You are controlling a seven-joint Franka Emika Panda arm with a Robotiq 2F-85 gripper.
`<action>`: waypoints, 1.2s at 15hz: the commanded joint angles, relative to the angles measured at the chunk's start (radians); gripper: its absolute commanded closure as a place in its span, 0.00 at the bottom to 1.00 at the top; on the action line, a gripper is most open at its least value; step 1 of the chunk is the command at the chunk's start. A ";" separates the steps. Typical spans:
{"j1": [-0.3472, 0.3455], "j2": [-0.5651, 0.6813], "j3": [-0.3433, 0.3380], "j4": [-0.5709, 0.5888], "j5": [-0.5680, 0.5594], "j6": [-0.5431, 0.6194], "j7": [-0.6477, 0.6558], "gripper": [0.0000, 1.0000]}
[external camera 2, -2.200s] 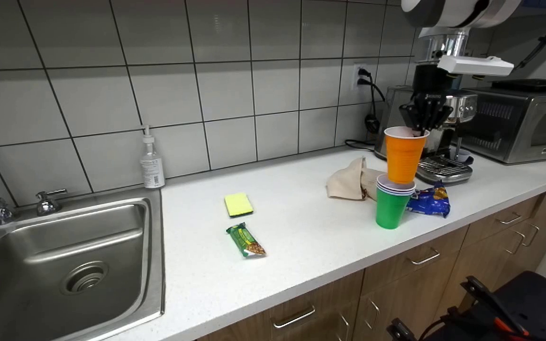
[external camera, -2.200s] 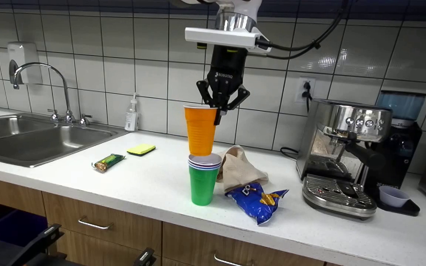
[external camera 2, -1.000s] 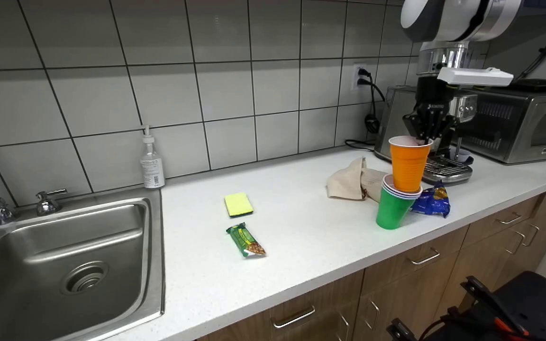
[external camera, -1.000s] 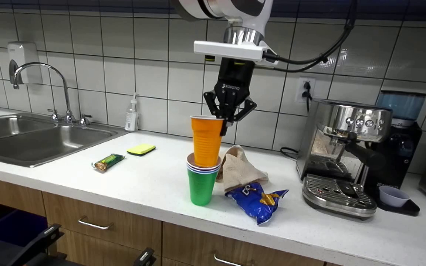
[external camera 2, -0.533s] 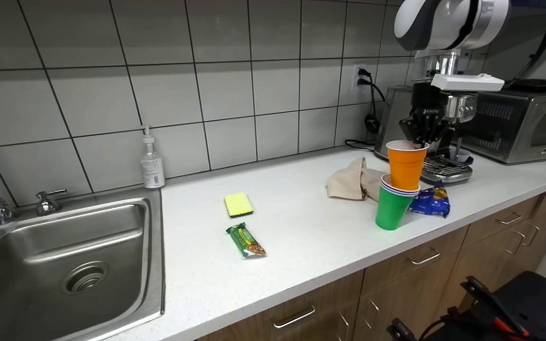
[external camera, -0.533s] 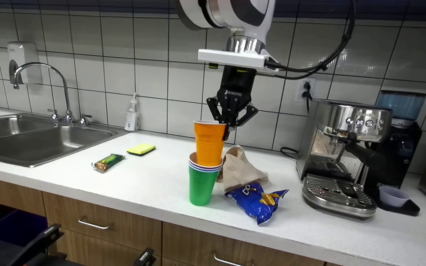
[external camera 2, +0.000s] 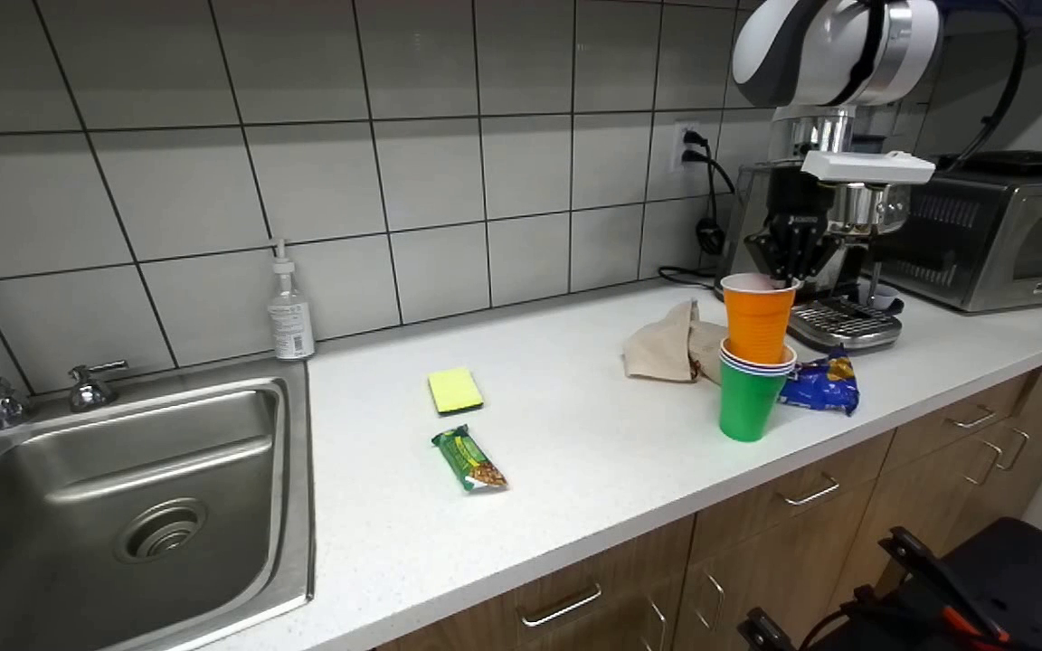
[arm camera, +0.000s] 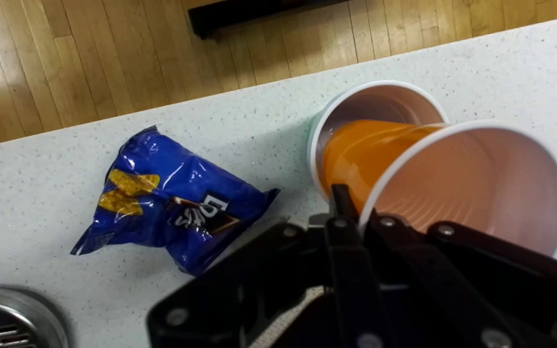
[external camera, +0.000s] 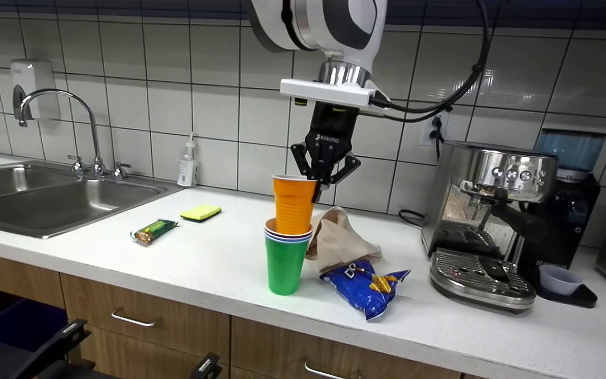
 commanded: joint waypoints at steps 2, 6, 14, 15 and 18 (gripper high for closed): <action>-0.011 0.021 0.028 0.033 0.032 -0.026 -0.025 0.99; -0.011 0.020 0.037 0.028 0.044 -0.029 -0.021 0.99; -0.017 0.004 0.031 0.015 0.041 -0.029 -0.014 0.99; -0.018 0.004 0.030 0.013 0.041 -0.029 -0.015 0.99; -0.021 0.000 0.027 0.008 0.039 -0.026 -0.015 0.99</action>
